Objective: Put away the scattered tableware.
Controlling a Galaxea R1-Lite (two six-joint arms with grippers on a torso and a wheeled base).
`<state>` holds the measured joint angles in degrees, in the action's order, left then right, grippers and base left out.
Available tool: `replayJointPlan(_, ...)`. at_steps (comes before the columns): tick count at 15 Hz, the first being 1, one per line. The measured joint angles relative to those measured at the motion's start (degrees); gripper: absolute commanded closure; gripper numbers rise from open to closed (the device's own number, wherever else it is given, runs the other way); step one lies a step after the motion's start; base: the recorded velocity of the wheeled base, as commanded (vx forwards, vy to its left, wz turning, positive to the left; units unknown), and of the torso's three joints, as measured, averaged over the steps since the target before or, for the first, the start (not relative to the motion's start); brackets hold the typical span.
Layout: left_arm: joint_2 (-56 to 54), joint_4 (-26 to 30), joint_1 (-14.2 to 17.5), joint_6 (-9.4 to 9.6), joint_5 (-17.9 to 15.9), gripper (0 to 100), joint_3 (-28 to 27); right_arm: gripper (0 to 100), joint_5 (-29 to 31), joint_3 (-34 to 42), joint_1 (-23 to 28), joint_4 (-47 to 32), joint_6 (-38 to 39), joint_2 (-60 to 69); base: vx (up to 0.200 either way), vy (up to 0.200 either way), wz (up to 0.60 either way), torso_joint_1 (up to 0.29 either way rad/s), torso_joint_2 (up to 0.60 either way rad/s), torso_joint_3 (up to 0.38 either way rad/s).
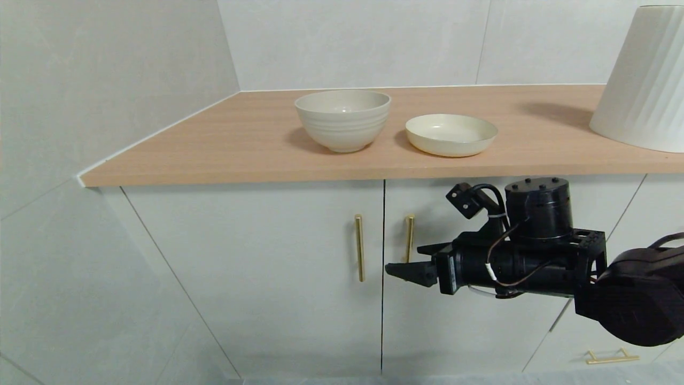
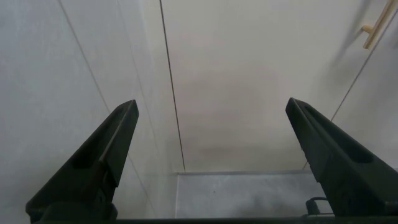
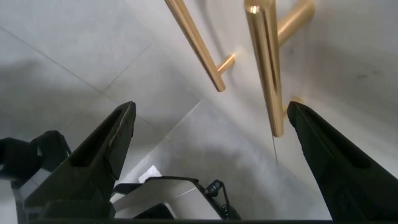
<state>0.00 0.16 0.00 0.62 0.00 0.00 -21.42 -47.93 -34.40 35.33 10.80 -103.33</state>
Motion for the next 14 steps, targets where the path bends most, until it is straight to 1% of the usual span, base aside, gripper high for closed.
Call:
replayJointPlan(3, 0.0, 0.0, 0.0, 0.00, 0.0, 0, 0.0, 0, 0.1, 0.1, 0.0, 2.0, 0.2, -1.1, 0.000, 0.000, 0.00, 0.000, 0.00, 0.000)
replayJointPlan(8, 0.0, 0.0, 0.0, -0.02, 0.0, 0, 0.0, 0, 0.5, 0.8, -0.8, 7.8, 1.7, -3.2, 0.000, 0.000, 0.00, 0.000, 0.00, 0.000)
replayJointPlan(14, 0.0, 0.0, 0.0, -0.09, 0.0, 0, 0.0, 0, 0.6, 1.2, -1.4, 10.8, 3.0, -5.0, 0.000, 0.000, 0.00, 0.000, 0.00, 0.000)
